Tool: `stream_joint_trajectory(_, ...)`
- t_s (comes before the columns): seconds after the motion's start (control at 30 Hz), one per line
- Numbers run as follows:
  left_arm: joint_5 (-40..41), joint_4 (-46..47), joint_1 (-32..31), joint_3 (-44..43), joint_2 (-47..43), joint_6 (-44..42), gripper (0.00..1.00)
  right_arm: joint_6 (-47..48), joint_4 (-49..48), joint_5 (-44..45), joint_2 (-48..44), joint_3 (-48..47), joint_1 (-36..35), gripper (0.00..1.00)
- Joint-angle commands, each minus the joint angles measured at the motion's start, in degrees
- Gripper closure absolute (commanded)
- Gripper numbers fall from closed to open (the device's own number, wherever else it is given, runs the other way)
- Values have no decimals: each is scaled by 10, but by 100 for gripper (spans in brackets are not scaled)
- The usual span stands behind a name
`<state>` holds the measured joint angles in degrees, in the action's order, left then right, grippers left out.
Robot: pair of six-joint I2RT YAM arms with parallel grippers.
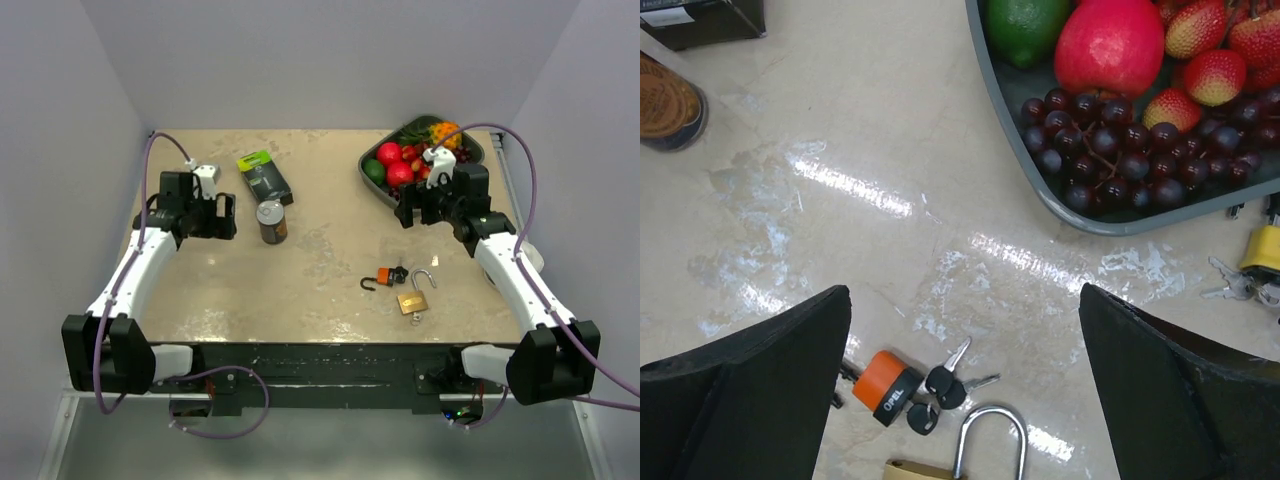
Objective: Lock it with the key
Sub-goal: Pick up the lock from the center of the board.
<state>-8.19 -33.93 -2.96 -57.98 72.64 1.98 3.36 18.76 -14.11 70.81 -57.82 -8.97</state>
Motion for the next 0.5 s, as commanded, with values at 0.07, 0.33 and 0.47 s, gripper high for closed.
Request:
stream_joint_trajectory(0.07,75,11,5,-90,64,-17,1,-12,-52,6,-17,-5,2,1)
stream_joint_trajectory(0.33,111,-15,25,-259,212,-43,1,-11,-25,22,-5,-47,2,1)
stream_joint_trajectory(0.47,128,-47,44,-346,324,-34,1,-20,-15,51,13,-62,1,1)
